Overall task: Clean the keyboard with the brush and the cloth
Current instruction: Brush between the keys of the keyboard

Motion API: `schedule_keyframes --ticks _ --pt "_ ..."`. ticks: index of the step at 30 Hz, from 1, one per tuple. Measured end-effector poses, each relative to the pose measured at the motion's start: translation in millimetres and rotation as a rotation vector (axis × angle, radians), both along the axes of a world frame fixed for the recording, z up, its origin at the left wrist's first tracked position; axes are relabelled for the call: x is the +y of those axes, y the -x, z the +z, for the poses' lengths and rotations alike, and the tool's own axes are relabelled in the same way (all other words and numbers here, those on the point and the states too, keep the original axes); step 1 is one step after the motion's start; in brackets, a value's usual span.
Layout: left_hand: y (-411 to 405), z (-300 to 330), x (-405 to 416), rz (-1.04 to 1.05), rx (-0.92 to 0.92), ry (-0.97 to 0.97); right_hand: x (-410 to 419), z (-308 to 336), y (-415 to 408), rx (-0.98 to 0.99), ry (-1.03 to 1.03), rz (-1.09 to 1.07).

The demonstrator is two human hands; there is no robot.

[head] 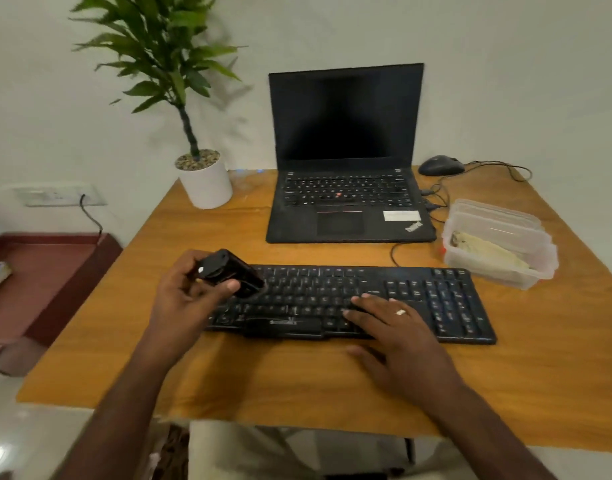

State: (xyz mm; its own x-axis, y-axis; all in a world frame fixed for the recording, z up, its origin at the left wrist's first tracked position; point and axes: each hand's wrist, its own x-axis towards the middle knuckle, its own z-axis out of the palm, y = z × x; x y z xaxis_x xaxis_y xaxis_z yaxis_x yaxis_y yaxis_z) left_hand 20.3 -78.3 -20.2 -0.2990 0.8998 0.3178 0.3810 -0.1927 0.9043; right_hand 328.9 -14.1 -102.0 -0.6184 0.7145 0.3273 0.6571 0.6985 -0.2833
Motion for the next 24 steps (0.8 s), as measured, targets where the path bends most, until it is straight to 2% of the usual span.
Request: schedule_keyframes --ticks 4,8,12,14,18,20,24 --pt "41.7 0.7 -17.8 0.039 0.006 0.054 4.6 -0.5 -16.9 0.028 -0.003 0.048" --pt "50.6 -4.8 -17.8 -0.073 -0.015 0.121 5.1 0.9 -18.4 0.026 -0.027 0.032" --pt "25.2 -12.6 -2.8 -0.209 -0.064 0.188 3.1 -0.5 -16.6 0.021 -0.047 0.015" --pt "14.8 -14.3 4.4 -0.221 -0.122 0.163 2.3 -0.5 -17.4 0.02 -0.053 0.001" --pt "18.8 -16.2 4.2 -0.149 -0.354 0.11 2.1 -0.7 -17.4 0.009 -0.06 -0.008" --pt "29.8 -16.1 -1.8 -0.081 -0.34 0.094 2.8 -1.8 -17.6 0.012 -0.057 -0.003" --pt "53.7 -10.6 -13.0 -0.062 -0.145 0.138 3.5 -2.2 -16.8 0.019 -0.053 0.005"
